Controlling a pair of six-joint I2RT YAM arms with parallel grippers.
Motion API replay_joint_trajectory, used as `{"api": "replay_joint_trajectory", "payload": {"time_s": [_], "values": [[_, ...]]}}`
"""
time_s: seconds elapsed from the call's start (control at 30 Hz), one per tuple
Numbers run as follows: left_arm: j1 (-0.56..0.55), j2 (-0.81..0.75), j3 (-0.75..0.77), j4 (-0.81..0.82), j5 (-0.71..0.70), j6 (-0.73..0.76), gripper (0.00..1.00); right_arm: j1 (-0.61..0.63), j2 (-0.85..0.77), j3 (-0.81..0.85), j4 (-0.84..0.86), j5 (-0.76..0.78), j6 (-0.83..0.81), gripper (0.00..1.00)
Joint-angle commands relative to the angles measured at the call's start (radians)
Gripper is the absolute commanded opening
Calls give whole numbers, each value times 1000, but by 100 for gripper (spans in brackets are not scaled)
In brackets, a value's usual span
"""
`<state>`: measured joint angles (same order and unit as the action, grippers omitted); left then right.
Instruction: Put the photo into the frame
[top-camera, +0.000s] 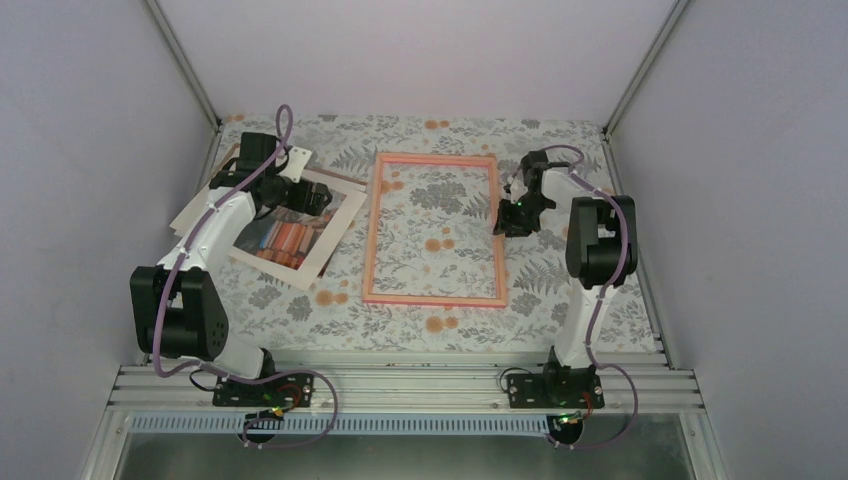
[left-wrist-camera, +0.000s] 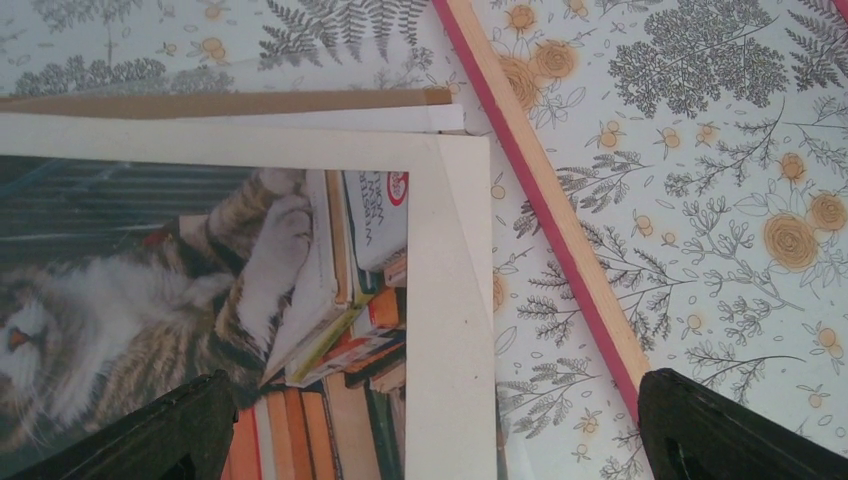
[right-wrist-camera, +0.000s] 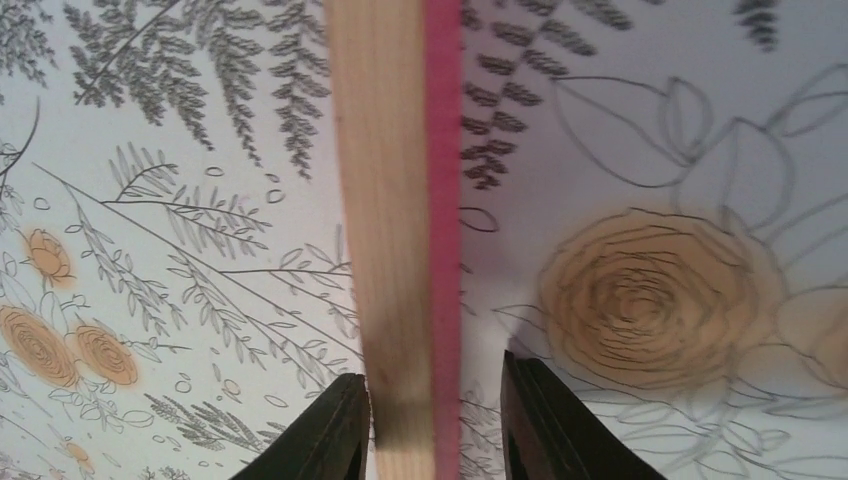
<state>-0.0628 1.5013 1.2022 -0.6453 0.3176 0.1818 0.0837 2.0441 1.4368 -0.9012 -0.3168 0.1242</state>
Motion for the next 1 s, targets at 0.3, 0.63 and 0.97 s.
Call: {"api": "replay_joint_trajectory", "payload": {"time_s": [0.3, 0.63, 0.97], "values": [[1, -185, -126, 16, -119, 264, 100, -51, -271, -16, 64, -141, -129, 73], [-124, -485, -428, 51, -343, 601, 100, -52, -588, -154, 174, -213, -235, 100], [-385, -569, -735, 342, -574, 775, 100, -51, -718, -262, 156, -277, -247, 100]]}}
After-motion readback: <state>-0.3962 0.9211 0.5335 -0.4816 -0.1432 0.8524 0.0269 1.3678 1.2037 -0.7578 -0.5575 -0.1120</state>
